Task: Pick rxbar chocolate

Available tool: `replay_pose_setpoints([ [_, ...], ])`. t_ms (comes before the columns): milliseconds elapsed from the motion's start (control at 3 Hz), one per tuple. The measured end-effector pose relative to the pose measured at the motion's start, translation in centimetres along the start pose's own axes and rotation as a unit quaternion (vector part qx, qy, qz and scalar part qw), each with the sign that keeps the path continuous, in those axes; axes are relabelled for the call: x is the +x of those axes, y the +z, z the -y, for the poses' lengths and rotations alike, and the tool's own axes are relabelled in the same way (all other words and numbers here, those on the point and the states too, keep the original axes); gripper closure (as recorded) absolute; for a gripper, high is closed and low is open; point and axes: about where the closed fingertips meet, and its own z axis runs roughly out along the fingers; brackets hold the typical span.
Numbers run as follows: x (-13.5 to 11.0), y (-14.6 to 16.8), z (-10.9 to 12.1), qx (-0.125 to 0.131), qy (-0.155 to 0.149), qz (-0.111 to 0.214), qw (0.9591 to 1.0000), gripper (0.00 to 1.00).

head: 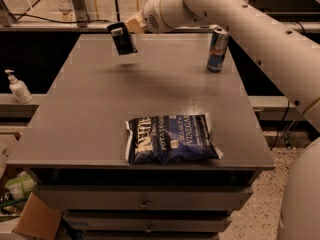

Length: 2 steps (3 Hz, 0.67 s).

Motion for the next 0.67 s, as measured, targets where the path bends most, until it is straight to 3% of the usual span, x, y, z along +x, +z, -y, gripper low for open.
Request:
replay_pose_setpoints([
  [333, -1.26, -2.45, -0.27, 0.001, 0.017, 0.022, 0.9996, 1.0],
  [667, -1.23, -2.58, -0.22, 0.002, 0.019, 0.022, 0.9996, 1.0],
])
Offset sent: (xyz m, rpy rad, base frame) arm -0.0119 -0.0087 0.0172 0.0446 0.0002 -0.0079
